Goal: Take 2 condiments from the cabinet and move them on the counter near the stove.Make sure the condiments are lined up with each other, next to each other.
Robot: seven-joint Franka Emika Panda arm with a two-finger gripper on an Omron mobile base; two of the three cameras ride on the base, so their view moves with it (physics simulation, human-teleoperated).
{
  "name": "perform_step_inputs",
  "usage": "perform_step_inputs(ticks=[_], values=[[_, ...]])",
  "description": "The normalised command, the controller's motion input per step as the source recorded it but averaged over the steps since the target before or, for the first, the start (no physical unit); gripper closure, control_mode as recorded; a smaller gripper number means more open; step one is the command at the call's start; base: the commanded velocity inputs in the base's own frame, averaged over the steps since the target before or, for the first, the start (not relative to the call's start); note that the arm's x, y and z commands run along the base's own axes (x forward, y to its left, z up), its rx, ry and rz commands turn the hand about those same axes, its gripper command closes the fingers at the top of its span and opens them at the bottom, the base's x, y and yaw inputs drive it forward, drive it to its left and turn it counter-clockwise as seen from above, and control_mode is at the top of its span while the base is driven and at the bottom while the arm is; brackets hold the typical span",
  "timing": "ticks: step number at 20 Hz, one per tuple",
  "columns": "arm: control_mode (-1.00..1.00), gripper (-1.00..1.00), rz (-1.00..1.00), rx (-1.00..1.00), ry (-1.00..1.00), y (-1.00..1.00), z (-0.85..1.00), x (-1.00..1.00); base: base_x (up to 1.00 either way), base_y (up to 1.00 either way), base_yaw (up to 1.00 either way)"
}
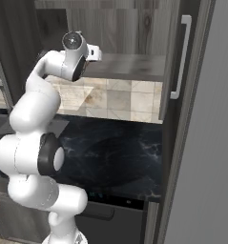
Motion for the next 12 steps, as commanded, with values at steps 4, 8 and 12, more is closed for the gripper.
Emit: perform_step_inputs(ticks=[4,8,12], values=[[-1.0,1.0,0.0,0.0,-0.08,-0.07,0.01,-0.99,0.0,0.0,0.0],[-1.0,1.0,0.0,0.02,-0.06,-0.2,0.15,-1.0,0.0,0.0,0.0],[-1.0,1.0,0.0,0.0,0.0,-0.22,0.16,-1.0,0.0,0.0,0.0]])
